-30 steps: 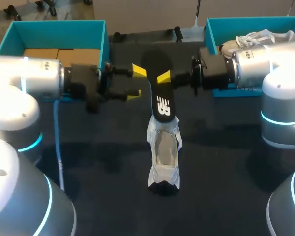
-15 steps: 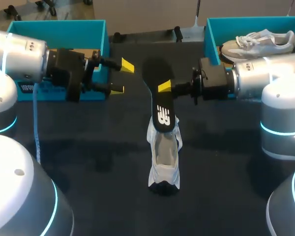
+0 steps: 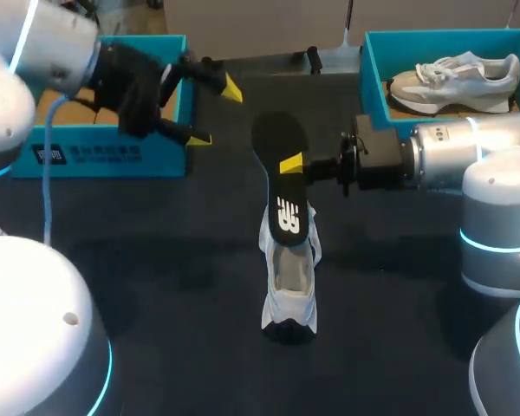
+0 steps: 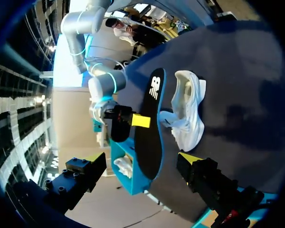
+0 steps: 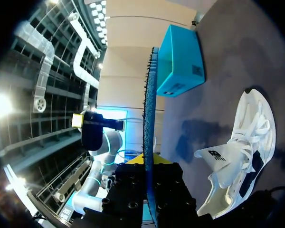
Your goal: Take the shoe out of the shoebox, open the shoe tongue, remove and reinsert the insole, then place the shoe into the shoebox
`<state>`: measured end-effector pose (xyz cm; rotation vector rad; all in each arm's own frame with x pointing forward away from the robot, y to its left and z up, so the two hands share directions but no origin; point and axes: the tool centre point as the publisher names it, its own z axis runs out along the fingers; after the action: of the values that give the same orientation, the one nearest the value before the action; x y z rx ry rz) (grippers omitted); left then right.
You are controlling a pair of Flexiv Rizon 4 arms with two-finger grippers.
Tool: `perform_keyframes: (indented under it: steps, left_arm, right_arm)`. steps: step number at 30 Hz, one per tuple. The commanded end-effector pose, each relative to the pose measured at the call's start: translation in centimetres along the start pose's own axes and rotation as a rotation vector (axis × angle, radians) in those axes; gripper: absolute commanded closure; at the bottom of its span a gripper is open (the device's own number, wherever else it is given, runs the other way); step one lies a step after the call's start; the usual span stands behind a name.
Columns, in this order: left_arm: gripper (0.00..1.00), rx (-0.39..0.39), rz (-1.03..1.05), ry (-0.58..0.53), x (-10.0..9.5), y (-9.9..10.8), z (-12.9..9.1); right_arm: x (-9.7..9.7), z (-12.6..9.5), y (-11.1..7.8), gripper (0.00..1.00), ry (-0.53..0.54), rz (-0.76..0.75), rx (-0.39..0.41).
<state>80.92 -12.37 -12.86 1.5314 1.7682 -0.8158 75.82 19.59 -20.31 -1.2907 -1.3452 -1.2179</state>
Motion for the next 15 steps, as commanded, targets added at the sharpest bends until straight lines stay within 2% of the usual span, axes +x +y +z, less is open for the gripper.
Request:
perform_keyframes:
  steps: [1, 3, 9, 10, 12, 15]
  left_arm:
    - [0.00, 0.019, -0.059, 0.244, -1.6, 0.3, 0.5]
    - [0.00, 0.011, -0.010, 0.260, -2.6, 0.3, 0.6]
    - [0.00, 0.086, 0.000, 0.490, -5.9, 0.9, 1.8]
    - [0.00, 0.079, -0.003, 0.521, -6.3, 1.0, 2.0]
    - [0.00, 0.102, -0.014, 0.578, -6.8, 0.9, 2.3]
    - [0.00, 0.082, -0.001, 0.702, -7.2, 0.3, 3.3]
  right_arm:
    - [0.0, 0.2, 0.0, 1.00, -0.003, 0.001, -0.002]
    - [0.0, 0.2, 0.0, 1.00, -0.003, 0.001, -0.002]
    - [0.0, 0.2, 0.0, 1.00, -0.003, 0.001, -0.002]
    - [0.0, 0.2, 0.0, 1.00, -0.003, 0.001, -0.002]
    - [0.0, 0.2, 0.0, 1.00, -0.003, 0.001, -0.002]
    - [0.0, 0.2, 0.0, 1.00, -0.003, 0.001, -0.002]
